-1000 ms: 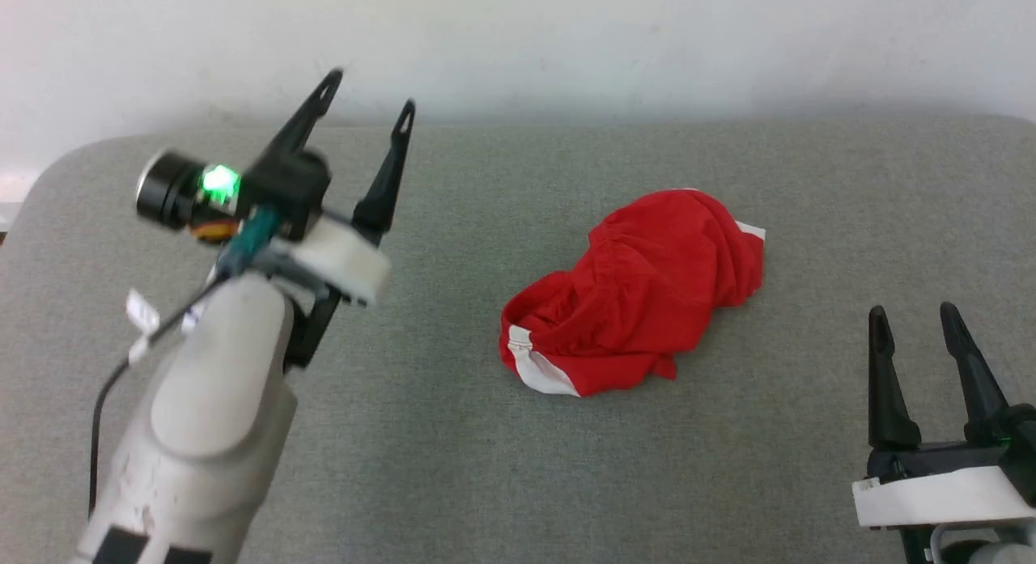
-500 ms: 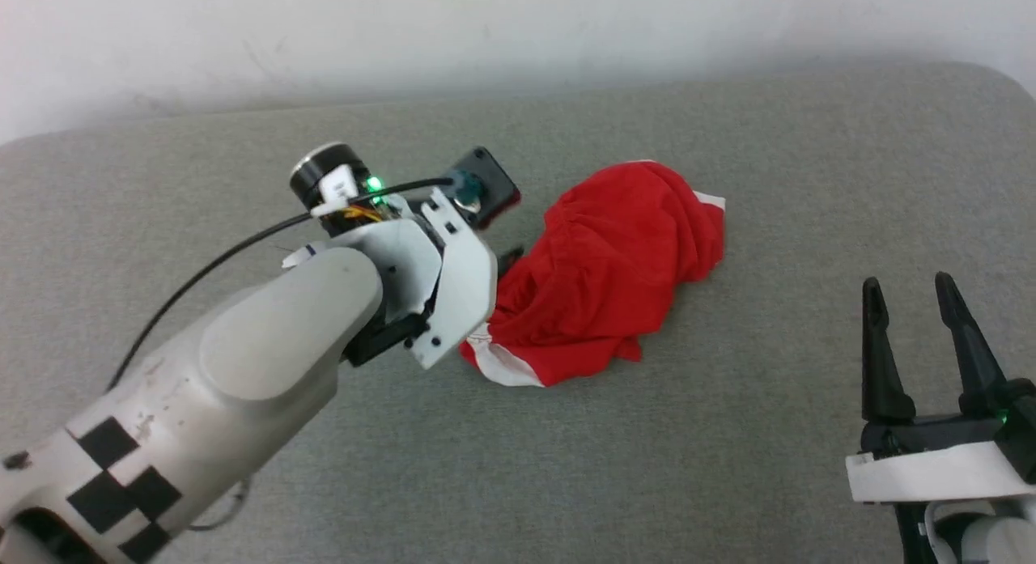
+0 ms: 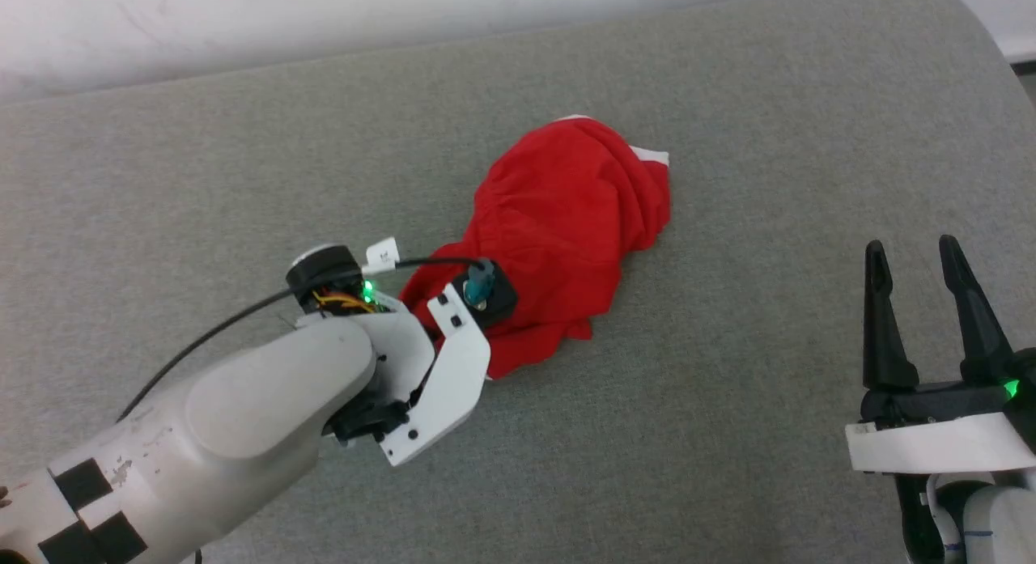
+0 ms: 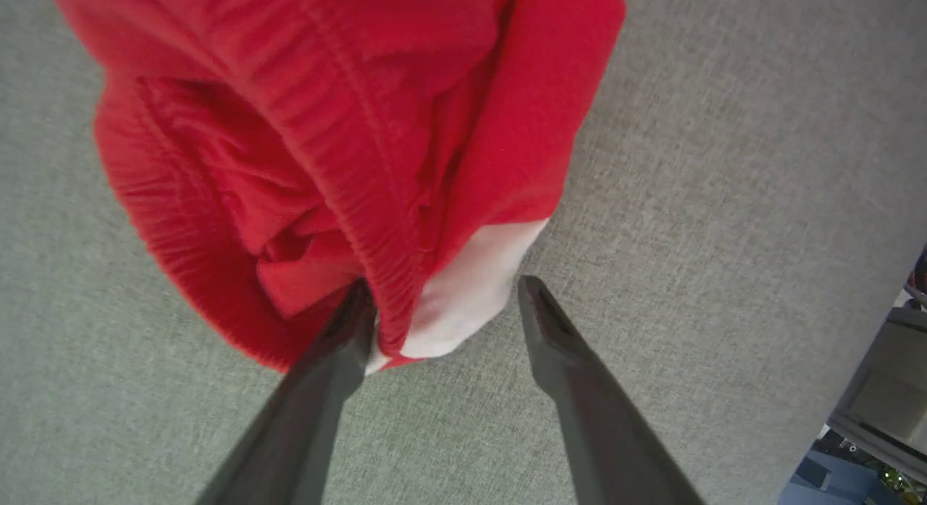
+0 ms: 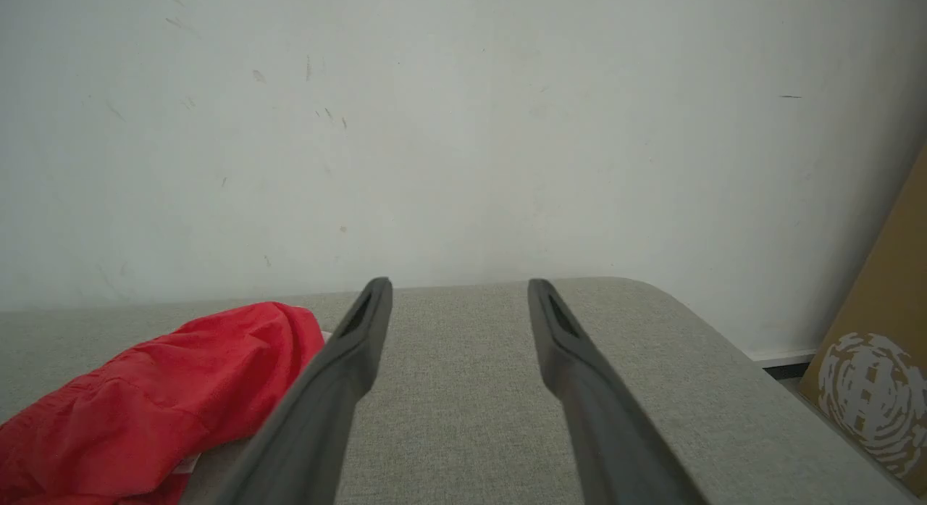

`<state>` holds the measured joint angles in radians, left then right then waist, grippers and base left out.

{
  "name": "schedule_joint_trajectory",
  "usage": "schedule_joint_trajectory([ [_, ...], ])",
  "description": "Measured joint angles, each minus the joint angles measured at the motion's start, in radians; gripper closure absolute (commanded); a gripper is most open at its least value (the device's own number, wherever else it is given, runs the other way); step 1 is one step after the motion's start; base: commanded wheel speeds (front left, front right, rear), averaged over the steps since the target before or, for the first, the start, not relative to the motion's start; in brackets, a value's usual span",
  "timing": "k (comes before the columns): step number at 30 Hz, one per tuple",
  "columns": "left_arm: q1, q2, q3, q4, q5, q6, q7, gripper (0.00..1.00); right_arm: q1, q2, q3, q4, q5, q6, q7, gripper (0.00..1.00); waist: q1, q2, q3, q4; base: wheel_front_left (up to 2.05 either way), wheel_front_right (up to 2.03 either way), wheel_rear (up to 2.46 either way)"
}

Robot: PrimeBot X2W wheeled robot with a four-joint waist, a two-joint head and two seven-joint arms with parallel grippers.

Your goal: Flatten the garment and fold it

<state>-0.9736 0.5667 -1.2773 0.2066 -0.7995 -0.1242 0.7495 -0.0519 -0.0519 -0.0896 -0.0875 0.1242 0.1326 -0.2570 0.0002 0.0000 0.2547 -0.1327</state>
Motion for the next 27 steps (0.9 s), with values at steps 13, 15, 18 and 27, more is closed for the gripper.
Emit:
schedule_joint_trajectory([
  [13, -0.027, 0.013, -0.003, -0.043, -0.019, 0.000, -0.220, 1.00, -0.004, 0.000, -0.025, 0.000, -0.016, 0.000, 0.000, 0.00, -0.0001, 0.0000, 0.034, 0.034, 0.00, 0.00, 0.00],
  [15, -0.039, 0.023, 0.001, -0.044, -0.067, 0.000, -0.285, 1.00, -0.003, 0.000, -0.027, 0.000, -0.023, 0.000, 0.000, 0.00, -0.0001, 0.0000, 0.027, 0.057, 0.00, 0.00, 0.00],
  [18, -0.040, 0.055, 0.017, -0.013, -0.116, 0.000, -0.365, 1.00, -0.001, 0.000, -0.023, -0.001, -0.028, 0.000, 0.000, 0.00, -0.0002, 0.0000, 0.010, 0.096, 0.00, 0.00, 0.00],
  [27, 0.035, 0.146, 0.098, 0.290, -0.166, 0.022, -0.571, 1.00, 0.000, 0.001, -0.006, -0.001, -0.037, 0.000, 0.000, 0.00, -0.0003, 0.0000, -0.028, 0.176, 0.00, 0.00, 0.00],
])
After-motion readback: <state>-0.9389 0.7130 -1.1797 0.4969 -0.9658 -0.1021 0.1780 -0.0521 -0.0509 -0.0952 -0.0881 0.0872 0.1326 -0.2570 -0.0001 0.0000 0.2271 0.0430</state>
